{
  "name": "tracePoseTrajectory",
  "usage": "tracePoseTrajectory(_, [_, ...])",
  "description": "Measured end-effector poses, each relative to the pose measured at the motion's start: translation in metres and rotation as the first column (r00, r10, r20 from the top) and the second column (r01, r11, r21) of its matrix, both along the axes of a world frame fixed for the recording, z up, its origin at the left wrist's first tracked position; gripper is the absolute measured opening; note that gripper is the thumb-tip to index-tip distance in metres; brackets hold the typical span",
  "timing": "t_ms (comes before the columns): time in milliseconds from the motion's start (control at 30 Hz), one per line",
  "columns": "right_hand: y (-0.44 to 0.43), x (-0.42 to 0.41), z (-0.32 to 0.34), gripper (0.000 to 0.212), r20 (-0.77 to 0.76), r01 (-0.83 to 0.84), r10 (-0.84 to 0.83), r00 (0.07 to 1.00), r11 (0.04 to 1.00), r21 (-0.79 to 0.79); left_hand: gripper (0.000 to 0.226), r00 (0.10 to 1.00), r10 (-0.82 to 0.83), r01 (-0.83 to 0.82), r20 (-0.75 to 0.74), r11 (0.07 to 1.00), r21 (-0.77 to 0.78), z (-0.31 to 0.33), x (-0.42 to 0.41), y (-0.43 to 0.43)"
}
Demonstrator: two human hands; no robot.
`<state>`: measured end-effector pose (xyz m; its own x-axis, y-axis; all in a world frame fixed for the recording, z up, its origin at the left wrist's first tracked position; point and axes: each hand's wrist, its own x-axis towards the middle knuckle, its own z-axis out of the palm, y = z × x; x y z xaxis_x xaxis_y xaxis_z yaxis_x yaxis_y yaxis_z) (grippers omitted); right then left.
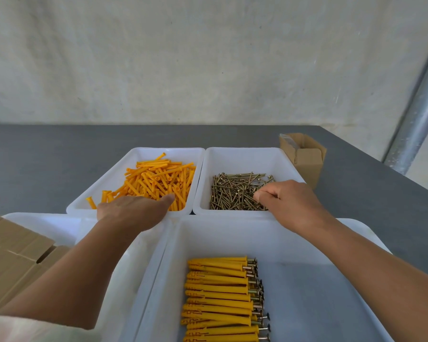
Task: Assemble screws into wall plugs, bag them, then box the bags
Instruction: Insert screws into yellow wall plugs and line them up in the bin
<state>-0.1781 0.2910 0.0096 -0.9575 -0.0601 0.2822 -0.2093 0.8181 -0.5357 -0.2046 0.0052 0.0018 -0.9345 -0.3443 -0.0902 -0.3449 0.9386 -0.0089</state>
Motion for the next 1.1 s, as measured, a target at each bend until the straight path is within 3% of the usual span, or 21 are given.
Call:
tracePoseTrajectory(167, [0.002, 0.001, 0.004, 0.043, -0.046, 0.029, -0.030, 0.998, 0.999, -0.018, 0.090, 0.999, 0.003, -0.003, -0.054, 1.000, 0.004, -0.003, 0.000, 0.001])
tracePoseTrajectory(300, [-0.001, 0.002, 0.010, 0.032, -0.100, -0.002, -0.004, 0.995, 0.998, -0.063, 0.080, 0.996, -0.009, 0.009, -0.083, 1.000, 0.003, -0.004, -0.001, 0.000])
tracePoseTrajectory(567, [-0.002, 0.003, 0.010, 0.022, -0.100, -0.091, 0.062, 0.993, 0.943, -0.320, 0.070, 0.996, -0.029, 0.030, -0.088, 0.999, 0.013, -0.003, 0.000, 0.001])
tracePoseTrajectory(800, [-0.004, 0.002, 0.011, 0.020, -0.129, -0.109, 0.048, 0.990, 0.850, -0.515, 0.065, 0.965, -0.091, 0.124, -0.247, 0.985, 0.122, 0.003, 0.005, 0.004])
tracePoseTrajectory(933, [-0.004, 0.001, 0.011, 0.019, -0.125, -0.109, 0.051, 0.991, 0.849, -0.516, 0.056, 0.933, -0.120, 0.183, -0.340, 0.970, 0.159, 0.008, 0.012, 0.012])
tracePoseTrajectory(1100, [-0.006, -0.001, 0.010, 0.022, -0.073, -0.059, 0.029, 0.997, 0.888, -0.455, 0.022, 0.892, -0.130, 0.250, -0.432, 0.939, 0.234, 0.017, 0.016, 0.020])
